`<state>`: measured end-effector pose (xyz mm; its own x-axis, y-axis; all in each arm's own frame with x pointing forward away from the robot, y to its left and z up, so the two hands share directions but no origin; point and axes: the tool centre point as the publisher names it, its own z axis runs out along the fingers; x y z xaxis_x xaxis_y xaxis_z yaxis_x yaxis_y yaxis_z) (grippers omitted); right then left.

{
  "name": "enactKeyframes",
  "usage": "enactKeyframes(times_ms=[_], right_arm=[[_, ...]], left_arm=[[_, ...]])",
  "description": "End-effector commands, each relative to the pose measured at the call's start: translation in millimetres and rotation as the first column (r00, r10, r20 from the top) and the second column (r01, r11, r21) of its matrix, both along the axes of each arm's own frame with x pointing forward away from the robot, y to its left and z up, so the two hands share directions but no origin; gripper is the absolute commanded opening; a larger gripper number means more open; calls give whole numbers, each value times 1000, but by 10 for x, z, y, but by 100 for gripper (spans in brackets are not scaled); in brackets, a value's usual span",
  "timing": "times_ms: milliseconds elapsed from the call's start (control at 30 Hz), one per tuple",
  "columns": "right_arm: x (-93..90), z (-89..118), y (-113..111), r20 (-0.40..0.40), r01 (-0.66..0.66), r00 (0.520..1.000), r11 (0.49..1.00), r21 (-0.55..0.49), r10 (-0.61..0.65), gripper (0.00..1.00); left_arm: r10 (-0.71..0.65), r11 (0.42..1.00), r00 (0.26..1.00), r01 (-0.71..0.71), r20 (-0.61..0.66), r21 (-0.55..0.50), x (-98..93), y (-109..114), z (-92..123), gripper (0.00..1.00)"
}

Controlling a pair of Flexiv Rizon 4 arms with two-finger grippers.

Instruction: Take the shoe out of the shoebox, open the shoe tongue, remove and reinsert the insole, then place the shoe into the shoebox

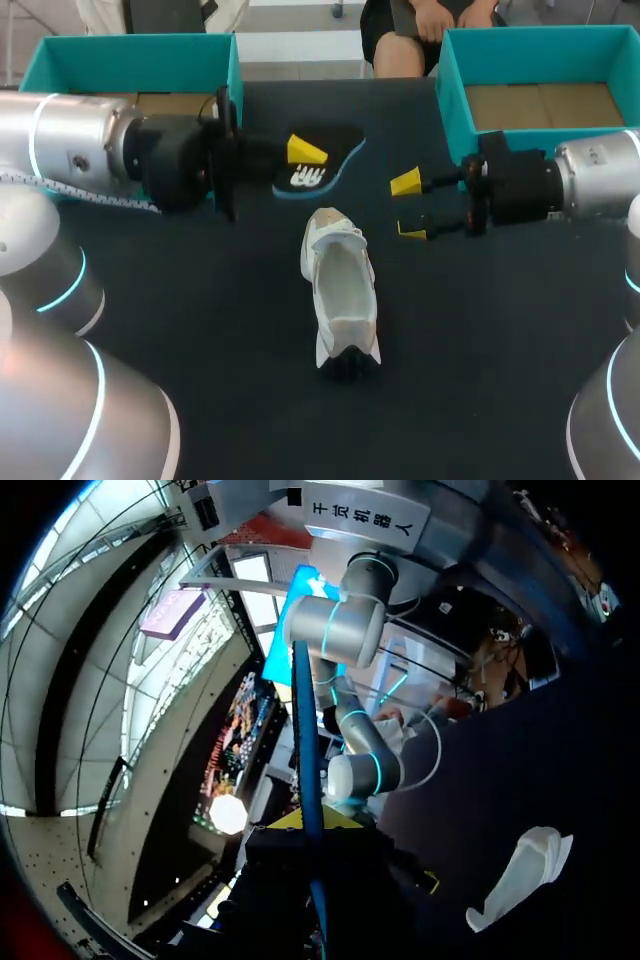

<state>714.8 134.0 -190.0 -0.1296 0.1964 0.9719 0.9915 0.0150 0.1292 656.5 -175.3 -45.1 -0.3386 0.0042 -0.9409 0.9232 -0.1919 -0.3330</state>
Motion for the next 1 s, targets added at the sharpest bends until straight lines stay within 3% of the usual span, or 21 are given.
enactKeyframes(times_ms=[33, 267, 700, 1000], right_arm=[[-7, -3, 14, 0, 3, 1000, 1000, 0, -3, 100], [-7, -3, 14, 0, 3, 1000, 1000, 0, -3, 100], [-7, -3, 14, 0, 3, 1000, 1000, 0, -3, 100], [-7, -3, 14, 0, 3, 1000, 1000, 0, -3, 100]], left_arm=[[110, 992, 928, -81, 356, -96, -114, 49, -147, 0], [182, 979, 889, -124, 420, -161, -145, 63, -356, 0], [171, 985, 894, -153, 415, -78, -104, 176, -798, 0], [166, 986, 899, -156, 406, -58, -99, 166, -819, 0]])
